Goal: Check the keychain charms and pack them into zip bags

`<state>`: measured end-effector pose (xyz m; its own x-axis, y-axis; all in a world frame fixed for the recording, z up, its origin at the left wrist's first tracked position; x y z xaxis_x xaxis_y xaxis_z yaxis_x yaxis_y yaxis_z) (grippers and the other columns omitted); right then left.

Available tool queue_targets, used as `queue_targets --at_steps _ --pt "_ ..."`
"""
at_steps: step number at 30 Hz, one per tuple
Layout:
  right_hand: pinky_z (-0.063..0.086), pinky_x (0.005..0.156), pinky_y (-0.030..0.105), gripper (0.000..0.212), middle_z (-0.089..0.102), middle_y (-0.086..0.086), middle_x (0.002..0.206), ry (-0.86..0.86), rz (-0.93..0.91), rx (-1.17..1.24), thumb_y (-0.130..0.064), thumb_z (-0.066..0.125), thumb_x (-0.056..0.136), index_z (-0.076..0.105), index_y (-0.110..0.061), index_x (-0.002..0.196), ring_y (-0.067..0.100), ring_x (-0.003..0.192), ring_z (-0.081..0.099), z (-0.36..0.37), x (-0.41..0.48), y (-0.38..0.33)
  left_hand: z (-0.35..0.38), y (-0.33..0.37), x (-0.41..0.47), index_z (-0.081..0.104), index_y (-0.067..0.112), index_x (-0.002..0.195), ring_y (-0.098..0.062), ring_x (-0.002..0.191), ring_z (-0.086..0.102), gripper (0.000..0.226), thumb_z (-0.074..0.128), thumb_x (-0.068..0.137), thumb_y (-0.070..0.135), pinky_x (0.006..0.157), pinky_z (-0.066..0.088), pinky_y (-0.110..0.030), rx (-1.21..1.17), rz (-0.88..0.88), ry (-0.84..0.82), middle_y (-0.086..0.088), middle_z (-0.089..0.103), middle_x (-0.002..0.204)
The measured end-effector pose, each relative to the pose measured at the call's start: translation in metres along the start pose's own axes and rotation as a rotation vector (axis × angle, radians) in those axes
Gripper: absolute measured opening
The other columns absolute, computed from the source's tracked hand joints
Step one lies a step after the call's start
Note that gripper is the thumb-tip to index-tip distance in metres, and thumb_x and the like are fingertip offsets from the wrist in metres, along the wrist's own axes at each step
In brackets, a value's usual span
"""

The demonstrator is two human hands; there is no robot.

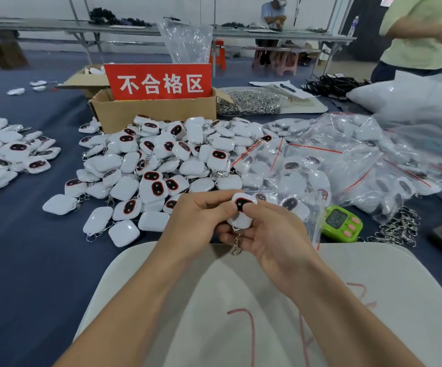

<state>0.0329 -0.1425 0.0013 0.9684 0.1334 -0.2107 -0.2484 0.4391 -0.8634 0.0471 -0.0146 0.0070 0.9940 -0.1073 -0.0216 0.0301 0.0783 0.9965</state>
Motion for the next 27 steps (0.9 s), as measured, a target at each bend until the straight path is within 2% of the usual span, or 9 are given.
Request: queue_targets --at_steps 3,6,9,15,17,20,23,27 --pt "0.062 0.068 0.038 0.027 0.075 0.020 0.086 -0.024 -0.003 -0.034 0.002 0.049 0.101 0.076 -0.002 0.096 0.034 0.074 0.071 -0.0020 0.0009 0.0007 -0.0010 -0.0001 -0.0005 0.083 0.018 0.104 -0.029 0.077 0.057 0.029 0.060 0.098 0.000 0.076 0.057 -0.048 0.010 0.009 -0.004 -0.017 0.073 0.089" --pt "0.060 0.069 0.037 0.023 0.073 0.019 0.084 -0.040 0.010 -0.075 0.003 0.049 0.101 0.073 0.003 0.099 0.033 0.073 0.069 -0.0050 0.0025 0.0014 -0.0032 -0.0006 -0.0010 0.083 0.014 0.102 -0.024 0.073 0.062 0.028 0.061 0.096 -0.002 0.061 0.058 -0.031 0.024 0.020 -0.027 -0.018 0.074 0.086" --pt "0.062 0.076 0.039 0.023 0.074 0.020 0.086 -0.069 0.015 -0.107 0.002 0.049 0.102 0.073 0.003 0.102 0.032 0.077 0.071 -0.0045 0.0024 0.0025 -0.0036 -0.0019 -0.0021 0.085 0.023 0.097 -0.025 0.076 0.065 0.029 0.064 0.095 0.002 0.065 0.058 -0.033 0.046 0.024 -0.038 -0.020 0.077 0.094" --pt "0.062 0.080 0.041 0.027 0.072 0.020 0.088 -0.128 0.021 -0.129 0.006 0.050 0.098 0.076 0.000 0.100 0.033 0.082 0.071 -0.0024 0.0024 0.0041 -0.0068 -0.0047 -0.0013 0.085 0.030 0.089 -0.027 0.071 0.063 0.023 0.071 0.090 0.012 0.062 0.059 -0.038 0.077 0.029 0.046 -0.015 0.078 0.086" --pt "0.061 0.078 0.037 0.025 0.073 0.020 0.089 -0.173 0.020 -0.159 0.010 0.053 0.091 0.076 0.002 0.098 0.031 0.083 0.071 -0.0008 0.0024 0.0042 -0.0055 -0.0044 -0.0027 0.084 0.033 0.085 -0.020 0.063 0.065 0.015 0.074 0.081 0.023 0.056 0.061 -0.039 0.113 0.055 0.097 -0.011 0.078 0.078" --pt "0.062 0.083 0.040 0.023 0.074 0.020 0.095 -0.219 0.015 -0.186 0.010 0.060 0.082 0.077 0.002 0.096 0.029 0.086 0.069 0.0002 0.0035 0.0044 -0.0031 -0.0060 -0.0041 0.084 0.035 0.085 -0.009 0.051 0.065 0.015 0.073 0.080 0.025 0.048 0.055 -0.025 0.168 0.098 0.135 -0.001 0.077 0.072" --pt "0.060 0.076 0.034 0.025 0.074 0.018 0.091 -0.227 0.002 -0.197 0.013 0.058 0.083 0.073 0.006 0.101 0.026 0.082 0.069 -0.0007 0.0059 0.0047 -0.0060 -0.0081 -0.0006 0.084 0.034 0.088 -0.011 0.045 0.058 0.022 0.073 0.090 0.014 0.049 0.054 -0.026 0.198 0.083 0.146 0.000 0.075 0.067" --pt "0.056 0.064 0.030 0.029 0.070 0.016 0.080 -0.194 -0.019 -0.239 0.019 0.051 0.087 0.073 0.003 0.096 0.023 0.069 0.065 -0.0015 0.0062 0.0051 -0.0055 -0.0062 0.0001 0.084 0.029 0.084 -0.015 0.039 0.047 0.023 0.071 0.090 0.012 0.044 0.048 -0.025 0.131 0.056 0.104 -0.004 0.067 0.058"
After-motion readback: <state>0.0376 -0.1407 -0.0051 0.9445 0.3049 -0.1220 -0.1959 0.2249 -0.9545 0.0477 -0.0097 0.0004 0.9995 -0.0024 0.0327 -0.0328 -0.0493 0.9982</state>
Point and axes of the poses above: each hand's wrist, its own x-axis towards the middle knuckle, its own z-axis out of the palm, y = z × x, the point moved 4 cm from there along x, towards the middle knuckle
